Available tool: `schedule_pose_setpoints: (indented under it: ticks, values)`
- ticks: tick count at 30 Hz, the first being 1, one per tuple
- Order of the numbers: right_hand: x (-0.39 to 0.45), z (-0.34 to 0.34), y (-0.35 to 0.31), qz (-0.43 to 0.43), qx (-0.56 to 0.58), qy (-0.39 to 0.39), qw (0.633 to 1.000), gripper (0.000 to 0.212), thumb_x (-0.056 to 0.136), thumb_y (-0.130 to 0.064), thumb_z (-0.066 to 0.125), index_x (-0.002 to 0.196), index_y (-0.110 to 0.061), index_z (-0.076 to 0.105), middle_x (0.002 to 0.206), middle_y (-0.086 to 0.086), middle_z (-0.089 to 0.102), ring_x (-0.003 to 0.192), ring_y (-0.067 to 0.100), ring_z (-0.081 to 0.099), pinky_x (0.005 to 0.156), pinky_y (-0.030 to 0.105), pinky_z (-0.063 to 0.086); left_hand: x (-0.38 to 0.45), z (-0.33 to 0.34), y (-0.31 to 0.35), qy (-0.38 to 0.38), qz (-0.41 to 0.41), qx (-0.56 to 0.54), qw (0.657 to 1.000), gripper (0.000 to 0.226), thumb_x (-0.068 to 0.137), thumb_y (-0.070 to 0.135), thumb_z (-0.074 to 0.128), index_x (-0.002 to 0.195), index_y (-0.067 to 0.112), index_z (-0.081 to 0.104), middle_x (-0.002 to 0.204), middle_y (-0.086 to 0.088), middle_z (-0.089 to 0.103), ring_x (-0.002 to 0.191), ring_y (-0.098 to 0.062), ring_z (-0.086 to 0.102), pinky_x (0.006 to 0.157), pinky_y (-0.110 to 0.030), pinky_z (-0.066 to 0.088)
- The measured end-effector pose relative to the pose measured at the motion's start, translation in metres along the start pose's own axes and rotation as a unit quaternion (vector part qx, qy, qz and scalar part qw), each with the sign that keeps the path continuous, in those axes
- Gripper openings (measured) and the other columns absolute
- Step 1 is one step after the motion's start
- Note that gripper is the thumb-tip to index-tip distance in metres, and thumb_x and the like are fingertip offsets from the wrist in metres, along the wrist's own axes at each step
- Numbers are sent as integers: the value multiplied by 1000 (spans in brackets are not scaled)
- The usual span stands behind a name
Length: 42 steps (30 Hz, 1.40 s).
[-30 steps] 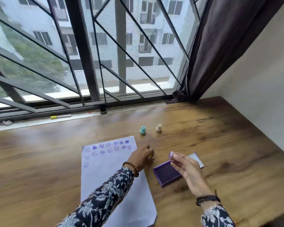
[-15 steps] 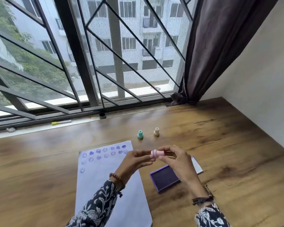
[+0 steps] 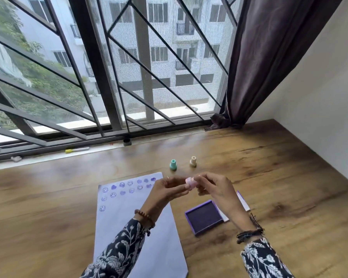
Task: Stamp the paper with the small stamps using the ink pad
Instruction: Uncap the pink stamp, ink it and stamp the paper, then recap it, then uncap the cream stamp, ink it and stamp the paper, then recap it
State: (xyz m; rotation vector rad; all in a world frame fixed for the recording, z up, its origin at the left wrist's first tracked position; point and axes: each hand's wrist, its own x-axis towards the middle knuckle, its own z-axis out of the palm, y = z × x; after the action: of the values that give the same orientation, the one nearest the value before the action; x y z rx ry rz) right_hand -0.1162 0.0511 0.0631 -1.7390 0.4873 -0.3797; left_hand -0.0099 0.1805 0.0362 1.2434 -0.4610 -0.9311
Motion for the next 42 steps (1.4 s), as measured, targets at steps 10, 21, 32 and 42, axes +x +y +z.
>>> schedule_pose_setpoints:
  ticks: [10, 21, 32, 42]
  values:
    - [1, -16, 40, 37, 97, 26, 994, 24, 74, -8, 71, 83, -30, 74, 81, -12, 76, 81, 4, 67, 66, 16, 53, 30, 19, -23, 10, -42, -5, 999, 20, 79, 9, 68, 98, 8, 61, 86, 1, 75, 83, -6, 69, 68, -14, 54]
    - [57, -71, 70, 28, -104, 81, 991, 34, 73, -14, 73, 83, -45, 63, 93, -8, 68, 85, 3, 64, 78, 27, 52, 101, 59, -40, 86, 59, 324, 940, 32, 74, 58, 61, 88, 29, 63, 44, 5, 58, 31, -4, 45, 36, -15, 35]
    - [131, -94, 108, 77, -206, 94, 971, 24, 74, -12, 70, 97, -17, 70, 98, 8, 74, 93, 24, 66, 85, 42, 53, 181, 81, -57, 179, -27, 426, 886, 27, 82, 45, 56, 99, 26, 64, 94, -3, 73, 90, -18, 65, 66, -24, 37]
    - [105, -58, 110, 77, -206, 213, 952, 24, 66, -10, 78, 85, -8, 63, 81, 12, 70, 78, 30, 63, 71, 34, 45, 130, 47, -66, 171, -69, 325, 927, 10, 82, 19, 58, 78, 15, 65, 66, -9, 71, 60, -27, 66, 61, -39, 56]
